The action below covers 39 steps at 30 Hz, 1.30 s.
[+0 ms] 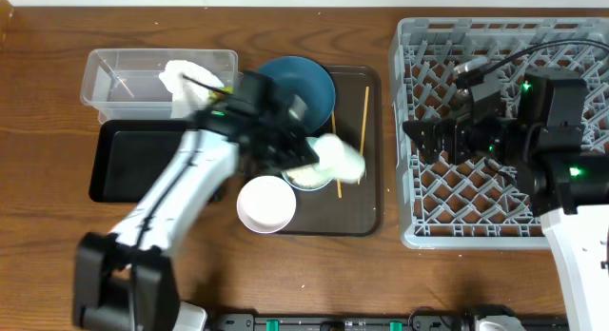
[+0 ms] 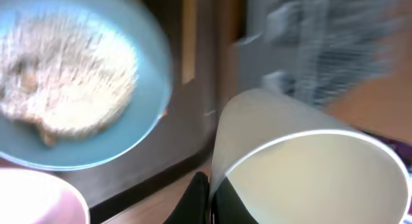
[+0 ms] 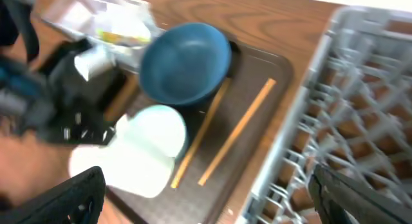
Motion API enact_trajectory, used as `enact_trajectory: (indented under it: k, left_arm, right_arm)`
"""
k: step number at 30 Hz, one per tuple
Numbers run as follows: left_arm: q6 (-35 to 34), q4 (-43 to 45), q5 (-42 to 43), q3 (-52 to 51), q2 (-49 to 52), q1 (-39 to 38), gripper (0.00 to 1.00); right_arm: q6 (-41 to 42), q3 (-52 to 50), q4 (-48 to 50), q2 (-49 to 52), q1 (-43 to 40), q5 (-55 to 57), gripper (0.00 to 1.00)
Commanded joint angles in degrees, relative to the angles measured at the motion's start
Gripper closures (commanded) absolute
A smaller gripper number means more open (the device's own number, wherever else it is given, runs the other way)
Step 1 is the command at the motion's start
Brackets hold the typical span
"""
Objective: Sort waste into correct bins and load items into the dishwasher rack
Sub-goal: 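Lift the cup with the left gripper and hand it to the right gripper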
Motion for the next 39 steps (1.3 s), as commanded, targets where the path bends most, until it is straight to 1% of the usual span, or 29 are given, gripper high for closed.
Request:
enact_trajectory:
  k: [1,2,5,8,11,14,20,29,31,36,39]
  left_arm:
    - [4.6,2.2,22.2,1.2,-1.4,5.4,0.94]
    - [4.7,3.0,25.0,1.2,-1.4,6.8,0.94]
    - [4.7,4.7,29.6,1.2,-1.4,9.2,0.94]
    - [4.7,6.3,33.6,1.2,-1.4,10.4,0.93]
    - [4.7,7.3,35.6,1.2,-1.4,10.8,0.94]
    - [4.5,7.7,35.6,1.2,-1.4,10.8,0.94]
    - [4.5,7.9,38.0,1.2,-1.4,10.8,0.94]
    - [4.5,7.9,38.2,1.2,-1.4,10.8,0.94]
    - [4.5,7.9,38.4,1.2,-1.4,10.8,0.94]
    - [4.5,7.9,38.4,1.2,-1.4,10.8,0.94]
    - [4.5,7.9,38.4,1.2,-1.4,10.8,0.94]
  right_arm:
    - [-0.2,-0.3,2.1,2.3,0.7,-11.8,0.01]
    - [-0.2,-0.3,3.1,3.0,0.8,-14.3,0.01]
    - [-0.2,-0.3,6.8,5.8,0.8,-22.7,0.02]
    - [-0.2,-0.3,10.9,9.1,1.3,-30.7,0.06]
    - [-0.2,-0.3,13.7,11.6,2.5,-35.8,0.09]
    - [-0.2,-0.3,16.3,13.7,3.9,-39.2,0.09]
    - [-0.2,-0.3,20.1,16.2,8.2,-40.2,0.10]
    - [-0.3,-0.3,19.9,17.5,11.9,-40.2,0.18]
    - [-0.5,-0.3,20.1,17.6,12.6,-40.2,0.21]
    - [-0.9,-0.3,19.8,17.6,13.4,-40.2,0.36]
    - [-0.9,-0.3,19.4,17.6,13.5,-40.2,0.37]
